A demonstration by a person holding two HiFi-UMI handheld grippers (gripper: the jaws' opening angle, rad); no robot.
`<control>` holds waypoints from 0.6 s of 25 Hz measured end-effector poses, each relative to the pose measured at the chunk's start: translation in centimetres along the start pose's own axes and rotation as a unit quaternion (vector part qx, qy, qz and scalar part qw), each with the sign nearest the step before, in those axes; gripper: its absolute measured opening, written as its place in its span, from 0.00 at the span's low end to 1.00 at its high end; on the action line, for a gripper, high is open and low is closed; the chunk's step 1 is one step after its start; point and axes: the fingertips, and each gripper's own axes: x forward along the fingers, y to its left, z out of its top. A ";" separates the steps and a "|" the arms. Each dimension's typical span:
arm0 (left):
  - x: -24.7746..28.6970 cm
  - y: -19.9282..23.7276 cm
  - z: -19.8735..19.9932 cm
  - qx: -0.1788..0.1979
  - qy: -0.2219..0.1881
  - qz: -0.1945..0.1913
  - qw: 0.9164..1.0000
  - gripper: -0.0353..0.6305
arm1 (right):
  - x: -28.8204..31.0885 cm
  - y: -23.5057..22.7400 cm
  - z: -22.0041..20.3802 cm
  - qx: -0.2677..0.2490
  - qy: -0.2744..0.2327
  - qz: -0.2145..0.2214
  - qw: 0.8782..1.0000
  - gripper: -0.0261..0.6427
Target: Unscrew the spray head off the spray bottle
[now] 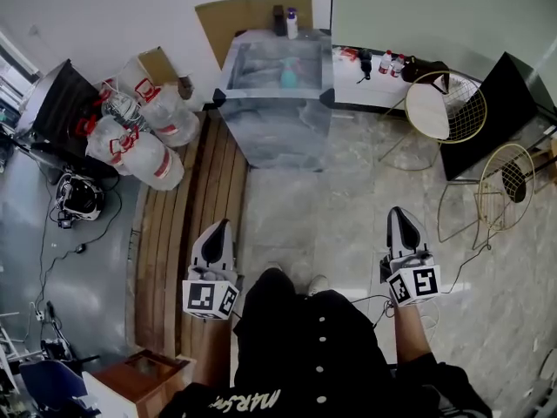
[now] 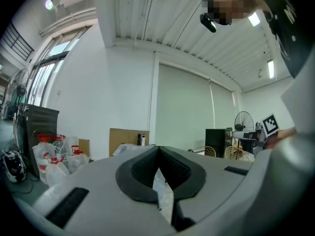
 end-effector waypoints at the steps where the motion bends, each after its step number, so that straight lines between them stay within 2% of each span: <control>1: -0.1 -0.2 -0.1 0.000 0.001 0.001 1.000 0.09 | 0.0 -0.1 0.0 0.001 -0.001 0.003 1.000 0.06; 7: 0.9 0.1 0.1 0.000 -0.003 0.006 1.000 0.09 | 1.5 -0.4 0.1 -0.002 -0.002 0.013 1.000 0.06; 15: 5.1 1.5 -0.1 -0.002 -0.005 0.001 1.000 0.09 | 5.4 -1.4 0.1 -0.010 -0.001 0.016 1.000 0.06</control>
